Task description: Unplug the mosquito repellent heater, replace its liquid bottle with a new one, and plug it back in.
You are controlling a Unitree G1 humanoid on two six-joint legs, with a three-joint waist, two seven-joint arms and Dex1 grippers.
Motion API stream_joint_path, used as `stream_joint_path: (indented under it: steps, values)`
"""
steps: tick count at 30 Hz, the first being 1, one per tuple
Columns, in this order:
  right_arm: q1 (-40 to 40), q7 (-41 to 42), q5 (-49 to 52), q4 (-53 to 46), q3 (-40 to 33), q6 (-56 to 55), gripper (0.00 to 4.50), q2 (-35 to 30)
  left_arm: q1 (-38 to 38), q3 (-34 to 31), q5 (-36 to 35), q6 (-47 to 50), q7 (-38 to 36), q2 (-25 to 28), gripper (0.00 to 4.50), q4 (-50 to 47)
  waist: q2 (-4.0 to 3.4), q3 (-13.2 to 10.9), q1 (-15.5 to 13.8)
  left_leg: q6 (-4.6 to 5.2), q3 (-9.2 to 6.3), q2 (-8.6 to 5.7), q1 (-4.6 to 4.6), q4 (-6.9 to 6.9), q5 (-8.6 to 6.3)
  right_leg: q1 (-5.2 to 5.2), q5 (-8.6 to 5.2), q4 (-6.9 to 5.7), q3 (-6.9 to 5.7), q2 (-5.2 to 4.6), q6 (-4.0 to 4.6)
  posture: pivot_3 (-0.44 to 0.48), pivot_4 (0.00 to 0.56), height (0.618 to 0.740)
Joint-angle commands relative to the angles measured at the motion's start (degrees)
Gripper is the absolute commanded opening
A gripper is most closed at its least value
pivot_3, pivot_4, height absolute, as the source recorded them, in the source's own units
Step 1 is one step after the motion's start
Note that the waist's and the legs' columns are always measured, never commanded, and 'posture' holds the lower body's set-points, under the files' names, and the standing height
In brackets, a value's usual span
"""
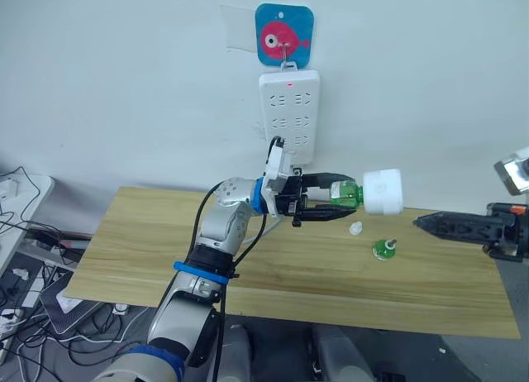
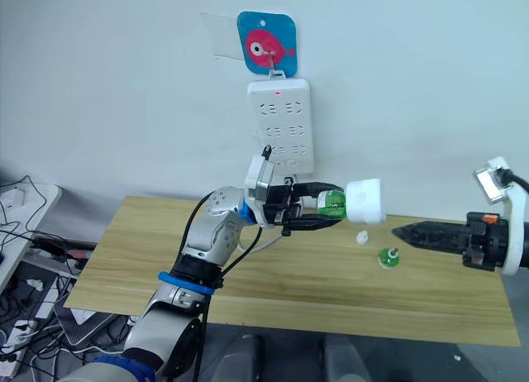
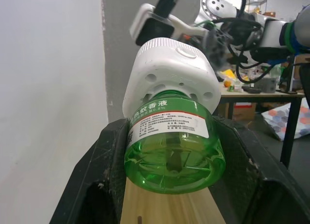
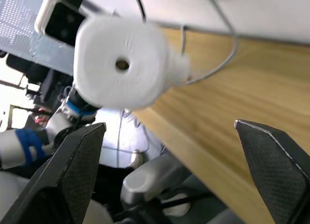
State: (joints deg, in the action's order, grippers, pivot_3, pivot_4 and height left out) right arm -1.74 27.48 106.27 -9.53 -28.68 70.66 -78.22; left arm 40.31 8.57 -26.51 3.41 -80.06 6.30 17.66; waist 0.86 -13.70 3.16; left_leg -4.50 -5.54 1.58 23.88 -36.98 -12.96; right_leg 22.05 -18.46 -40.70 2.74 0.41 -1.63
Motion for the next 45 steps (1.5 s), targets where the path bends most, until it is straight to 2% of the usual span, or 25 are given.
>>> stream_joint_path:
  steps: [1, 8, 11, 18, 28, 32, 35, 41, 45]
  values:
    - [-2.7, 1.7, -1.2, 1.1, -0.6, 0.7, 3.61, 0.2, -0.1, 0.2, -1.3, 0.2, -0.8, 0.0, 2.26, -3.2, 0.0, 0.0, 0.0, 0.0, 0.01, 0.0, 0.0, 0.0, 0.0, 0.0, 0.0, 0.0, 0.0, 0.0, 0.0, -0.075, 0.18, 0.74]
    - [-9.3, 1.9, 0.6, 3.5, 3.0, 1.4, 1.07, 0.9, -0.5, 0.5, -1.3, 1.0, -1.1, 0.4, 2.26, -3.9, 0.0, 0.0, 0.1, 0.0, 0.03, 0.0, 0.0, -0.01, 0.0, 0.0, 0.0, -0.01, 0.03, -0.01, 0.0, -0.069, 0.181, 0.74]
    - [-12.4, -0.8, 4.6, 1.8, 6.9, -0.1, 0.03, 2.1, -0.9, 0.9, -1.3, 1.4, -1.4, 0.5, 2.26, -4.6, 0.0, 0.0, 0.2, 0.0, 0.03, 0.01, 0.0, -0.01, 0.0, 0.0, 0.0, -0.01, 0.02, 0.0, 0.0, -0.071, 0.18, 0.74]
    - [-17.1, -2.4, 6.7, -1.4, 11.2, -0.8, 0.03, 5.4, -1.2, 1.2, -1.4, 1.6, -1.1, 0.6, 2.26, -5.2, -0.01, 0.0, 0.1, 0.0, 0.02, 0.0, 0.02, -0.01, 0.0, 0.01, 0.0, -0.02, 0.03, -0.01, 0.0, -0.065, 0.183, 0.74]
    - [-14.3, -5.3, 6.4, 1.4, 9.1, -0.2, 0.03, 4.3, -1.4, 1.2, -1.6, 2.1, -0.7, 0.7, 2.26, -5.8, -0.01, 0.0, 0.0, 0.0, 0.02, 0.01, 0.01, -0.01, 0.0, 0.01, 0.0, -0.04, 0.02, -0.01, 0.0, -0.063, 0.184, 0.74]
    - [-12.7, -4.5, 0.4, 3.6, 8.1, 0.2, 0.03, 4.5, -1.5, 1.2, -1.7, 2.4, -0.7, 0.6, 2.26, -6.1, -0.01, 0.0, 0.0, 0.0, 0.02, 0.01, 0.01, -0.01, 0.0, 0.01, 0.0, -0.03, 0.02, -0.01, 0.01, -0.066, 0.182, 0.74]
    - [-13.9, -5.4, -3.0, 4.4, 9.0, -1.1, 0.03, 6.4, -1.4, 1.2, -1.9, 2.8, -0.8, 0.6, 2.26, -6.2, -0.01, 0.0, 0.1, 0.0, 0.03, 0.0, -0.01, -0.02, 0.0, 0.01, 0.0, -0.05, 0.04, -0.01, 0.01, -0.066, 0.182, 0.74]
    - [-16.6, -9.1, -6.4, 0.5, 13.5, -2.7, 0.03, 14.6, -1.3, 1.3, -2.3, 4.1, -0.7, 0.3, 2.26, -6.9, -0.01, 0.0, 0.2, 0.0, 0.01, 0.04, -0.02, -0.01, 0.0, 0.01, 0.0, -0.08, 0.02, 0.02, 0.0, -0.062, 0.178, 0.74]
    - [-14.6, -11.5, -3.3, -2.8, 13.6, -2.7, 0.03, 17.0, -0.5, 0.3, -2.4, 4.8, 1.2, -0.2, 2.26, -6.4, -0.01, 0.0, 0.1, 0.0, 0.02, 0.01, 0.03, -0.01, 0.0, 0.03, 0.0, -0.06, 0.03, -0.01, 0.0, -0.049, 0.181, 0.74]
